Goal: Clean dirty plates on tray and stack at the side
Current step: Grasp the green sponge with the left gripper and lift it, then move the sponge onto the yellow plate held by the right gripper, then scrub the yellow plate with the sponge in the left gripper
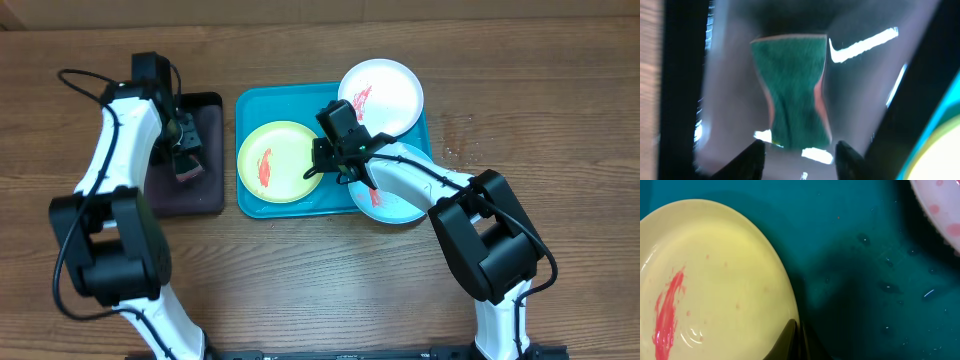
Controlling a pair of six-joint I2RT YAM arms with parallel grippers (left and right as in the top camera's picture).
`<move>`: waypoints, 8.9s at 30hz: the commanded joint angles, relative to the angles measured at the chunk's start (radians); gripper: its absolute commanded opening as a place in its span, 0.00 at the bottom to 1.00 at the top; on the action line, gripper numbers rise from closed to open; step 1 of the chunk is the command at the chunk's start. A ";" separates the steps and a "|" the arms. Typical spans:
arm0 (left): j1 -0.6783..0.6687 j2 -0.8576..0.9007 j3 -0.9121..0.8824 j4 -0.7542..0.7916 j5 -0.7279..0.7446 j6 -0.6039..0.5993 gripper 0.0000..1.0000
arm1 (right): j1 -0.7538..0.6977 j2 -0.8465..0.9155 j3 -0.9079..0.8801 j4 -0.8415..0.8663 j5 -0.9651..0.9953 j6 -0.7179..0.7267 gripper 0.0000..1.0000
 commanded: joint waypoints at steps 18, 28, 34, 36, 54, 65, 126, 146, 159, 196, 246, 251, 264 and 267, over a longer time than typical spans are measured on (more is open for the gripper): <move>0.004 0.100 0.019 0.080 -0.068 0.036 0.29 | 0.002 0.007 0.027 0.007 0.010 -0.006 0.04; 0.004 0.165 0.018 0.074 -0.067 0.035 0.22 | 0.002 0.007 0.027 0.007 0.010 -0.006 0.04; 0.004 0.168 0.019 0.074 -0.066 0.035 0.04 | 0.002 0.007 0.027 0.007 0.010 -0.006 0.04; 0.004 0.164 0.021 0.070 -0.066 0.035 0.04 | 0.002 0.007 0.027 0.007 0.010 -0.006 0.04; 0.004 0.124 0.400 -0.314 -0.066 0.033 0.04 | 0.002 0.007 0.027 -0.001 0.009 -0.005 0.04; 0.004 0.124 0.502 -0.449 -0.066 -0.003 0.04 | 0.002 0.007 0.027 -0.002 0.008 -0.005 0.04; -0.009 0.124 0.524 -0.454 0.159 0.133 0.04 | -0.029 0.007 0.027 -0.008 -0.145 -0.005 0.04; -0.328 0.125 0.163 -0.104 0.071 0.147 0.04 | -0.074 0.007 0.027 -0.016 -0.227 -0.005 0.04; -0.368 0.125 0.013 -0.107 0.340 0.259 0.04 | -0.074 0.007 0.027 -0.012 -0.224 -0.005 0.04; -0.423 0.125 0.013 0.054 -0.272 -0.355 0.04 | -0.074 0.007 0.027 -0.012 -0.224 -0.005 0.04; -0.414 0.125 0.075 -0.110 0.235 0.001 0.04 | -0.074 0.007 0.027 -0.050 -0.224 0.025 0.04; -0.410 0.125 0.075 -0.071 0.334 0.110 0.04 | -0.074 0.007 0.027 -0.050 -0.224 0.025 0.04; -0.405 0.125 0.075 -0.067 0.103 -0.117 0.05 | -0.074 0.007 0.027 -0.054 -0.224 0.024 0.04; -0.405 0.125 0.075 -0.076 0.220 0.011 0.04 | -0.074 0.007 0.027 -0.054 -0.224 0.024 0.04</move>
